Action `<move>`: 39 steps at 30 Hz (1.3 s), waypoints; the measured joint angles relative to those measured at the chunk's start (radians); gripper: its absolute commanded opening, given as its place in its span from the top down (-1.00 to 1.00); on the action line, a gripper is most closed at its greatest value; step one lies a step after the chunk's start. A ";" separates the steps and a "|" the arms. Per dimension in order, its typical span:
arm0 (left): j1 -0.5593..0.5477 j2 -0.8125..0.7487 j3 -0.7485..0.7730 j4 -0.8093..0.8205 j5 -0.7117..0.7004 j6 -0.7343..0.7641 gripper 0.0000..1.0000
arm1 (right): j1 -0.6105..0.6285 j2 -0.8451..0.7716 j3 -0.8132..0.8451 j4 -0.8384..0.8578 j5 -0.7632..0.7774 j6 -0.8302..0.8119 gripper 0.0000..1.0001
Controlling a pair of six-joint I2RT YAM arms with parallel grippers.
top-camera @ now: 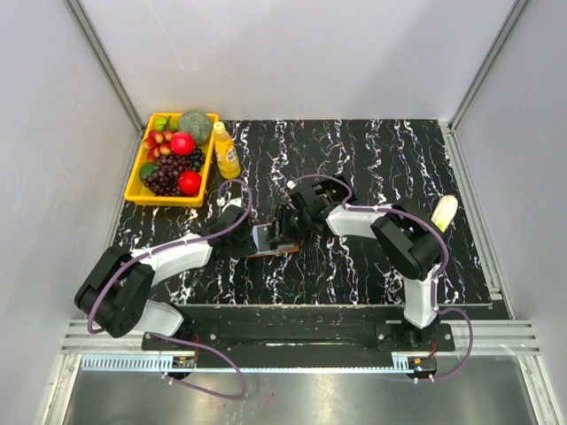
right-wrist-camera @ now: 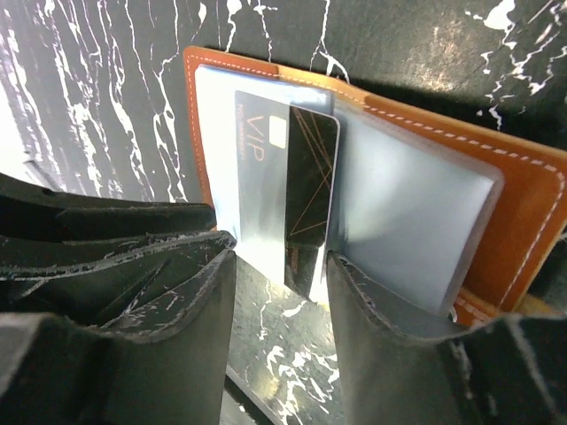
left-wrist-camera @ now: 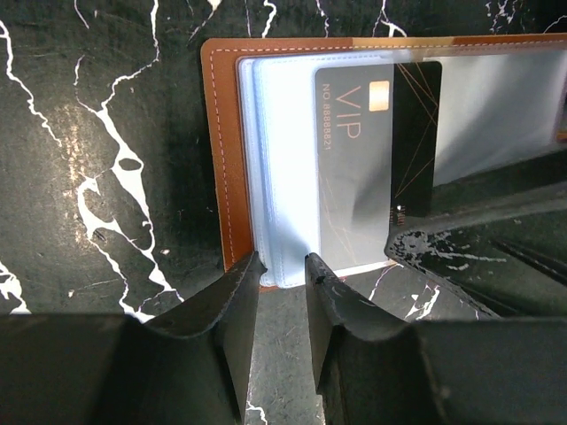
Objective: Put the credit cards into the card holder
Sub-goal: Insert the credit card into the card holder.
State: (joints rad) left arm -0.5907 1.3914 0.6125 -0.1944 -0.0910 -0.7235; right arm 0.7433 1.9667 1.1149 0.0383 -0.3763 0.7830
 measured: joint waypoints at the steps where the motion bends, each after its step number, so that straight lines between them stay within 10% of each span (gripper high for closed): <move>1: 0.000 0.002 0.000 0.003 0.000 0.000 0.35 | 0.003 -0.009 0.006 -0.022 0.015 -0.019 0.00; 18: -0.002 0.006 0.003 0.006 -0.010 0.001 0.37 | 0.008 0.020 0.097 -0.136 0.093 -0.147 0.52; 39: -0.002 0.013 0.011 -0.002 -0.010 0.008 0.38 | 0.051 0.039 0.130 -0.134 0.141 -0.113 0.10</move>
State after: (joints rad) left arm -0.5926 1.4044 0.6239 -0.1967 -0.1009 -0.7151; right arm 0.7940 2.0056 1.2453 -0.0952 -0.2356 0.6704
